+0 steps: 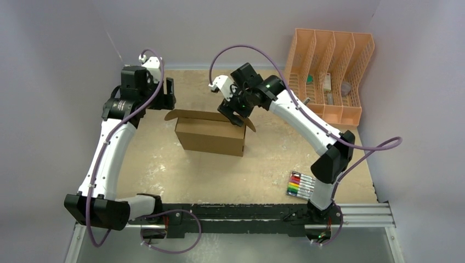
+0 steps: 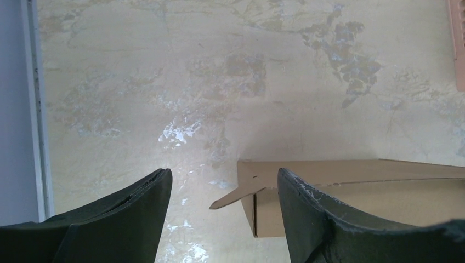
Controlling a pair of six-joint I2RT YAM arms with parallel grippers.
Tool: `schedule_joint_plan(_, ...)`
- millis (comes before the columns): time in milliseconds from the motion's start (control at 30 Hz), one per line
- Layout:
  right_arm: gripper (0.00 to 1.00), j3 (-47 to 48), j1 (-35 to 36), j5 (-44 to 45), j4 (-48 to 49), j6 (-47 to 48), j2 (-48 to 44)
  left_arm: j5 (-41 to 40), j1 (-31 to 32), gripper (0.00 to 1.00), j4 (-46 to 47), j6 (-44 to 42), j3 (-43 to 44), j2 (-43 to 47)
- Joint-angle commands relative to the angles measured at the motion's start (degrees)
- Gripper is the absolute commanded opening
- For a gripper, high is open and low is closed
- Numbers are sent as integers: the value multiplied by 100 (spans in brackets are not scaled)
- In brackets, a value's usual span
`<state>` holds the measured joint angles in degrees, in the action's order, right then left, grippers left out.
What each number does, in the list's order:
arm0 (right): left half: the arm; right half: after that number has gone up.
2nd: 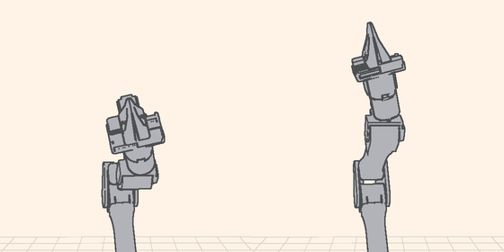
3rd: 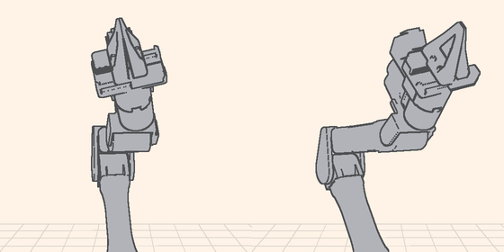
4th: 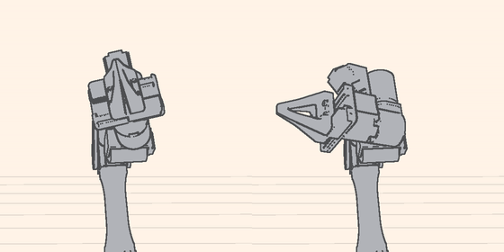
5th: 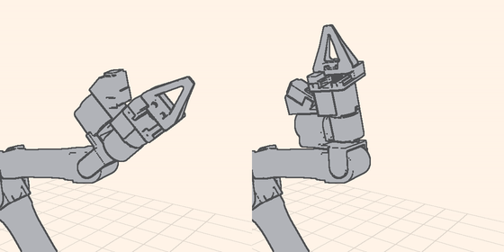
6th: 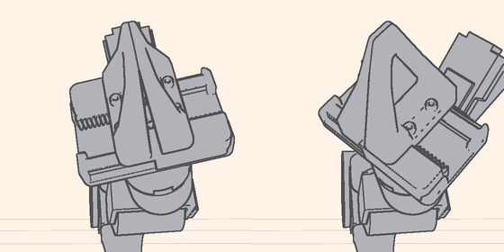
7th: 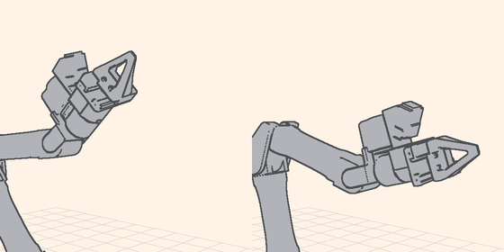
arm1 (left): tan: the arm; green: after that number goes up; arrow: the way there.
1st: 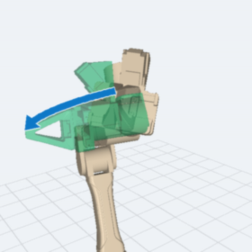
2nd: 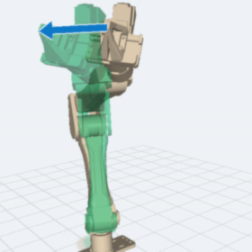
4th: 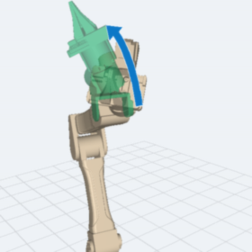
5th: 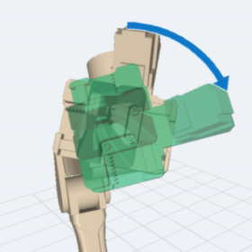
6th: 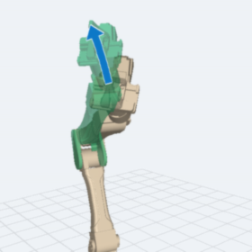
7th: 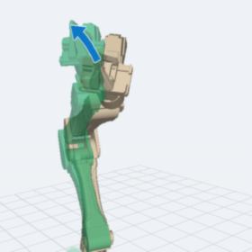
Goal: Fold the paper box
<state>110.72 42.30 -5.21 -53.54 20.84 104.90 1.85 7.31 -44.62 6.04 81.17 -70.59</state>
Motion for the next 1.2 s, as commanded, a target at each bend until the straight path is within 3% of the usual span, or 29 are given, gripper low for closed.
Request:
schedule_joint_plan(0, 78, -23, -3, 322, -168, -673, -655, 409, 42, 71, -71, -384, 289, -131)
schedule_joint_plan(200, 78, -518, -9, 725, -280, -1283, -1125, 536, 42, 71, -226, -419, 351, -261)
schedule_joint_plan(500, 62, -1276, -3, 675, -42, -1703, -1398, 212, 95, 70, -554, -495, 450, -312)
schedule_joint_plan(600, 50, -1404, -8, 533, 120, -1775, -1408, 56, 150, 70, -645, -705, 410, -276)
schedule_joint_plan(767, 15, -1338, -3, 700, 143, -1599, -1320, -437, 423, 70, -785, -1206, 299, -91)
schedule_joint_plan(867, 1, -1287, -5, 915, 114, -1396, -1237, -599, 545, 70, -889, -1342, 329, -62)
schedule_joint_plan(1167, 0, -1247, -4, 787, 191, -1118, -1143, -217, 605, 67, -867, -1705, 241, -63)
